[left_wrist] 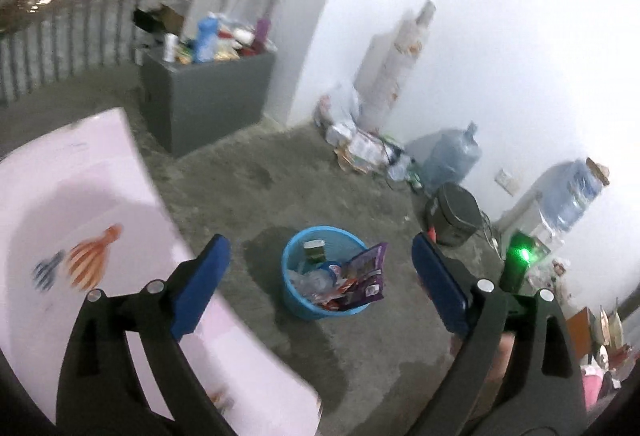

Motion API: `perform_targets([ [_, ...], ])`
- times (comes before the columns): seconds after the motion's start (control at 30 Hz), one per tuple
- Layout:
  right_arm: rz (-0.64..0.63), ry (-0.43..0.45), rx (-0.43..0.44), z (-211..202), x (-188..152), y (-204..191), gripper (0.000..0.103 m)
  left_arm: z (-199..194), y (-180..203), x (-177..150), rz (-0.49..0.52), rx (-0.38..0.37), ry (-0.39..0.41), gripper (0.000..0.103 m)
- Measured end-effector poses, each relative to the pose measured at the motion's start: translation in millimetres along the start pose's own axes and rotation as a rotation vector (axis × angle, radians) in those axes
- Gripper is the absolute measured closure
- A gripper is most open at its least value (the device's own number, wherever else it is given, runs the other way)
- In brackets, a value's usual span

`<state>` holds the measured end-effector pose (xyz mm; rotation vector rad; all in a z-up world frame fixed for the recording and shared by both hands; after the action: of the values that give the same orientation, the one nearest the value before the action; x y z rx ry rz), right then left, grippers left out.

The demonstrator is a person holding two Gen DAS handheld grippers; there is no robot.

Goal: Collect trash

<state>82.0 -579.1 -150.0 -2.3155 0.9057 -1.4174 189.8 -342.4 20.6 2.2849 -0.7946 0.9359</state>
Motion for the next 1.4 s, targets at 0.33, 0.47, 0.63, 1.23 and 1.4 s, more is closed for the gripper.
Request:
perform_targets([
  [0.33, 0.254, -0.454, -0.079, 173.6, -12.4, 85.1, 0.023, -103.5, -72.6, -98.6, -0.169, 0.220, 0.034, 0.015],
  [0.47, 0.344, -0.540, -0.331, 189.1, -52.3, 148.5, 0.023, -126.8, -103.0, -127.3, -0.263, 0.301, 0.022, 0.015],
  [0.63, 0.296, -0.443, -0.276, 152.7, -42.0, 127.2, 0.023, -143.5, -116.9, -136.3, -0.284, 0.348, 0.053, 0.015],
  [1.23, -0.495, 0.004, -0.055, -131.1, -53.3, -222.4, 0.006, -223.6, -76.6, -141.9, -0.197, 0.718, 0.194, 0.009],
  [1.4, -0.580, 0.030, -0.145, -138.6, -97.6, -263.0, 0.006, -212.6, -98.3, -171.8, -0.349, 0.736, 0.070, 0.009],
])
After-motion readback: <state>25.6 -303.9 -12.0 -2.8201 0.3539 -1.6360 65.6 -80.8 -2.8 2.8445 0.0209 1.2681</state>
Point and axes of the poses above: each gripper's, at about its wrist camera, not at the fingertips, and z roughly the way its jaws point, y to its right, x to its top, the point moved 7 cm from there along z, roughly the way its jaws point, and after that the axes turned 4 degrees about x, right-handed, at the moved point
